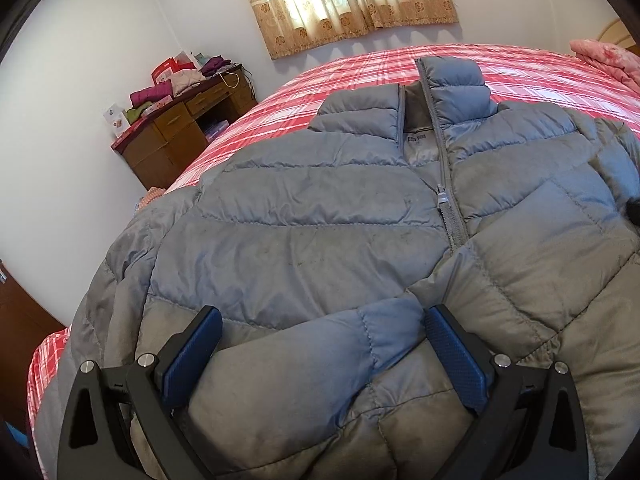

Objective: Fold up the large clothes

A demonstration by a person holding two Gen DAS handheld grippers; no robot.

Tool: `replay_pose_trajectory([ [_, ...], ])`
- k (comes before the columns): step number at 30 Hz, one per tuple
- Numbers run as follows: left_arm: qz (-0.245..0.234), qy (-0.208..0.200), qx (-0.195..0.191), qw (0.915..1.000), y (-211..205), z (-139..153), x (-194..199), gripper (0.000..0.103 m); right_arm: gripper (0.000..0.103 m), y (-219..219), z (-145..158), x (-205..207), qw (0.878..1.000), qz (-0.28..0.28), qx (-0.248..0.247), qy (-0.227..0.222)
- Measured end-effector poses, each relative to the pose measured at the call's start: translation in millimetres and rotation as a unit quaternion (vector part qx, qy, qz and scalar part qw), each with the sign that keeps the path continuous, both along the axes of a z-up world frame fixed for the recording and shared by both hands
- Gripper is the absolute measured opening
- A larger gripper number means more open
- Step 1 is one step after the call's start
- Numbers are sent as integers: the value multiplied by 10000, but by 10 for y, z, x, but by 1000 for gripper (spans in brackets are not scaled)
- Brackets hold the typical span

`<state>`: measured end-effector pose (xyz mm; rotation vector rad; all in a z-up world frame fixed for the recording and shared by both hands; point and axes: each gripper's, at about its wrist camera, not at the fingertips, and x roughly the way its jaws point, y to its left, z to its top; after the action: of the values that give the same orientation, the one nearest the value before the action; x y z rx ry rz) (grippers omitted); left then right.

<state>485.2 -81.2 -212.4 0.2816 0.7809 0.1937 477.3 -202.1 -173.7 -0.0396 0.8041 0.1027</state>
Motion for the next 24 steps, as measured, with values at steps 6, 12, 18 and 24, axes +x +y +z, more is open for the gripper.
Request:
replay_pose_trajectory([
  [6, 1, -8, 19, 10000, 9, 7, 6, 102, 59, 467, 79, -340, 9972, 700, -161, -199],
  [12, 1, -9, 24, 10000, 4, 4, 7, 102, 59, 562, -257, -239, 9961, 760, -395, 217],
  [18, 1, -9, 25, 10000, 7, 3, 7, 102, 61, 556, -311, -155, 9957, 744, -454, 307],
  [24, 3, -19, 48, 10000, 13, 9, 2, 102, 61, 624, -321, -198, 9951, 709, -652, 227],
])
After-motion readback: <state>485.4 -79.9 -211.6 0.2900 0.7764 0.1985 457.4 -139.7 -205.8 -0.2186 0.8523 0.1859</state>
